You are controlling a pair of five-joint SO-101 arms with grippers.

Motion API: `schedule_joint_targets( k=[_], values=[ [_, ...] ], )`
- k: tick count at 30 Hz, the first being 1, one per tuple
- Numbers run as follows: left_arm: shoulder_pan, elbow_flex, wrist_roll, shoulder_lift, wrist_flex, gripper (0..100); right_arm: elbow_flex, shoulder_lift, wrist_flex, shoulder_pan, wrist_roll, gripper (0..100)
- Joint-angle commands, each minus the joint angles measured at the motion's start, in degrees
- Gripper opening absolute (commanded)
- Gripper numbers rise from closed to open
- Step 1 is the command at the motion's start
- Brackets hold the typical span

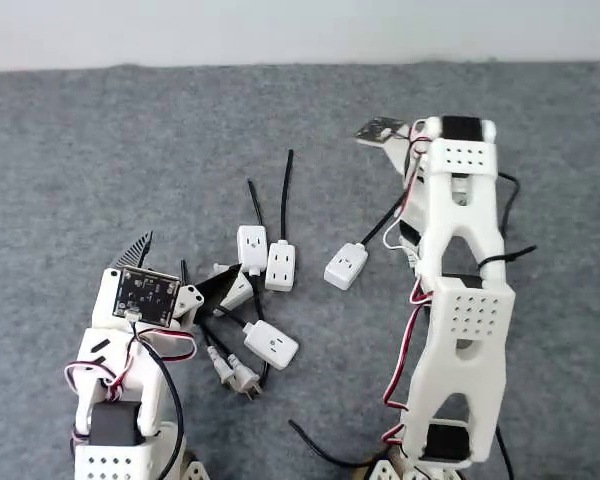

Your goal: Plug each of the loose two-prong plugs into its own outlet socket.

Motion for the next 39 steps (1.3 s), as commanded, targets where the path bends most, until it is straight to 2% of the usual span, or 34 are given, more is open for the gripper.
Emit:
schedule_joint_targets(
  k=[1,11,22,37,39],
  values=[
    [0.44,-0.57,-0.53,-0.26,-1.67,44,0.53,-1.63,2.33,1.45,-0.97,10.2],
    [0.53,-0.57,-0.53,-0.26,-1.67,44,7.74,-1.54,2.07,0.40,-3.52,10.7],
    [0.53,-0.57,-0.53,-0.26,-1.58,44,8.00,0.04,1.36,-5.41,-7.30,10.9],
    [0.53,-0.57,-0.53,-0.26,-1.58,44,7.82,8.04,-2.51,-5.67,-9.23,10.3],
    [0.53,-0.57,-0.53,-0.26,-1.58,44,7.82,8.31,-2.42,-5.76,-9.32,7.2]
  ],
)
